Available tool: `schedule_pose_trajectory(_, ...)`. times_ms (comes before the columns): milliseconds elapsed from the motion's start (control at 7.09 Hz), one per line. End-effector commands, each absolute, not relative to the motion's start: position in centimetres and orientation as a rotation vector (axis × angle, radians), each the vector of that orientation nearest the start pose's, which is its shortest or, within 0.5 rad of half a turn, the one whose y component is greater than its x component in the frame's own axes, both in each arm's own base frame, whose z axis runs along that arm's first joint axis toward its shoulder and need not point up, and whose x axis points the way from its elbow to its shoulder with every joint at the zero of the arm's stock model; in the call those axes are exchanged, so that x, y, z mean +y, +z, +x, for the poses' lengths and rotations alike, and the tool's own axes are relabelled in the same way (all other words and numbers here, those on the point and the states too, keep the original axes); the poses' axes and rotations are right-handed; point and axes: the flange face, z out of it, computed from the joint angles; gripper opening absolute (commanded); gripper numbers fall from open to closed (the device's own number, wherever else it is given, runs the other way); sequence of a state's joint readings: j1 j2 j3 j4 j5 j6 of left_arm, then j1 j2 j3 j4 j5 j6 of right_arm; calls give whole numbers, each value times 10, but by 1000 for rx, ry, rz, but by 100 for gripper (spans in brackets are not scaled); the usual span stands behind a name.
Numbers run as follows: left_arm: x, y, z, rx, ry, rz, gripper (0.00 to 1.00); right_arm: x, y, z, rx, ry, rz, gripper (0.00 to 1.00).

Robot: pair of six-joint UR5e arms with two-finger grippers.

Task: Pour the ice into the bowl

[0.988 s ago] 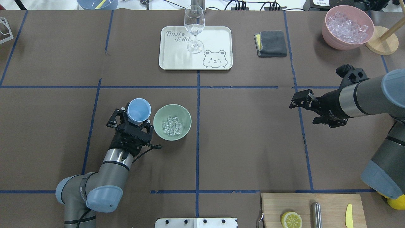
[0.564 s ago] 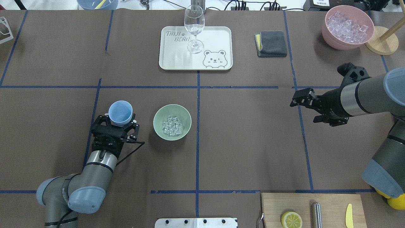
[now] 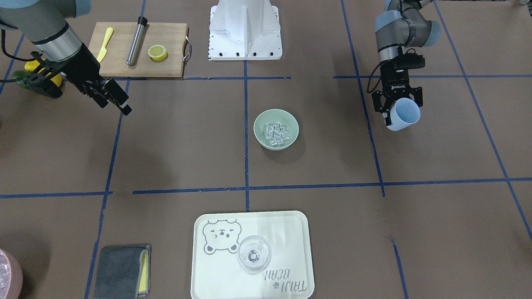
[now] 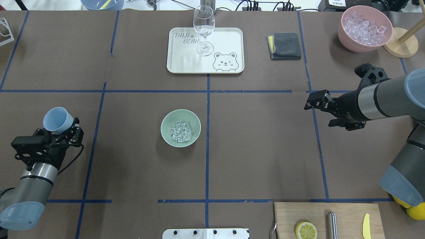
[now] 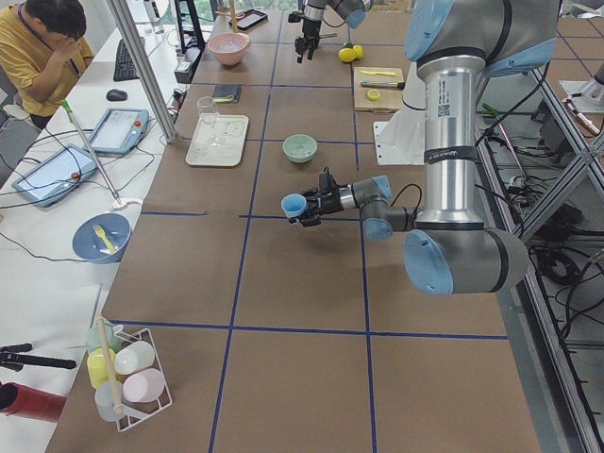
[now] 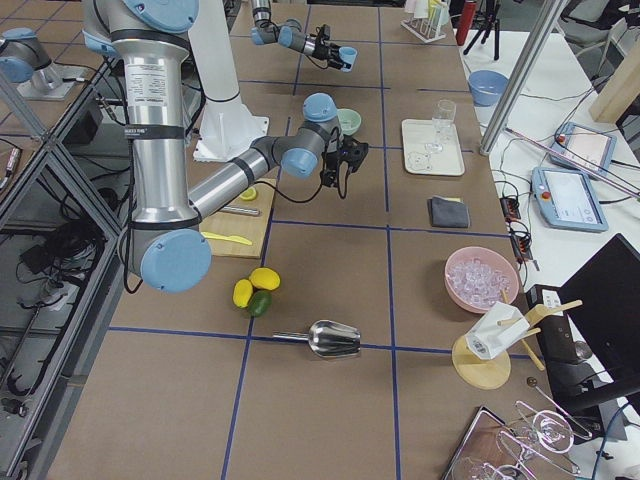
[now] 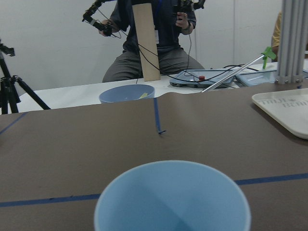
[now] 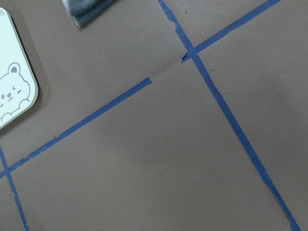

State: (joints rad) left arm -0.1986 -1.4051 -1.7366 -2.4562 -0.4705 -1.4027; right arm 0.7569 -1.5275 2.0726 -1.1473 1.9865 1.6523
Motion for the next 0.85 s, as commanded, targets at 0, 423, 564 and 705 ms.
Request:
schedule_pose_trajectory(0,-300,597,342,566,-571,1221,0,-401,350,-291,-1046,557,-44,100)
schedule_pose_trajectory(423,-299,627,332,567,-582,1236,0,-402,338,-290,-1071,543,-46,100)
schedule_pose_trajectory(564,-299,626,333,567,-580,1237,0,-401,336,-289,-1076,540,-45,100)
schedule_pose_trajectory(705,-298,629,332,556,-570,1237,12,-400,336,-289,-1076,539,-49,100)
